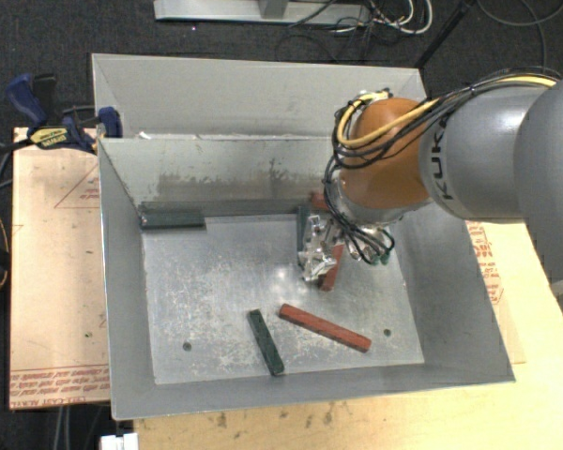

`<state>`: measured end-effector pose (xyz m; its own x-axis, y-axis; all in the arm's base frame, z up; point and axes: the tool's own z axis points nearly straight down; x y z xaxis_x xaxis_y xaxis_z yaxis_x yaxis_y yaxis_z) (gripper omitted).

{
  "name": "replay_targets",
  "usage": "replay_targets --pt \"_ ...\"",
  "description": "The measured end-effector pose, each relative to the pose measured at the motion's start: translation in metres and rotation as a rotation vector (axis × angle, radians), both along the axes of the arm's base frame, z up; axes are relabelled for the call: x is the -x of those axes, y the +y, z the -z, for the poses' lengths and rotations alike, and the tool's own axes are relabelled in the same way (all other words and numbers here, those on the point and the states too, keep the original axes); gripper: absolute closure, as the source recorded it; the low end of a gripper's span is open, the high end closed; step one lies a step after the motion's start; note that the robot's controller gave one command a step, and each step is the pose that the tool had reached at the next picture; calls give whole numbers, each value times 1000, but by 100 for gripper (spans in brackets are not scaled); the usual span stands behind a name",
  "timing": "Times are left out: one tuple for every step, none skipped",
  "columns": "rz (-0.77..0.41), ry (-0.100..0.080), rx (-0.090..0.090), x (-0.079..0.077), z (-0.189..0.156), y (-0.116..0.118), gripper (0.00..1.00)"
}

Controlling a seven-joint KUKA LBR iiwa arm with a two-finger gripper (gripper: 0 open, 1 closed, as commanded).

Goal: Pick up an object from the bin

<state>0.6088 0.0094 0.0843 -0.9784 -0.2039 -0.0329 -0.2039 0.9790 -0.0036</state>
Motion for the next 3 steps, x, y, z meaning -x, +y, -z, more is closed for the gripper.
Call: replay_targets --pt "0 0 0 0 0 0 100" --pt "17 29 1 0 -28 -5 100" --pt "13 26 2 -5 -54 -9 100"
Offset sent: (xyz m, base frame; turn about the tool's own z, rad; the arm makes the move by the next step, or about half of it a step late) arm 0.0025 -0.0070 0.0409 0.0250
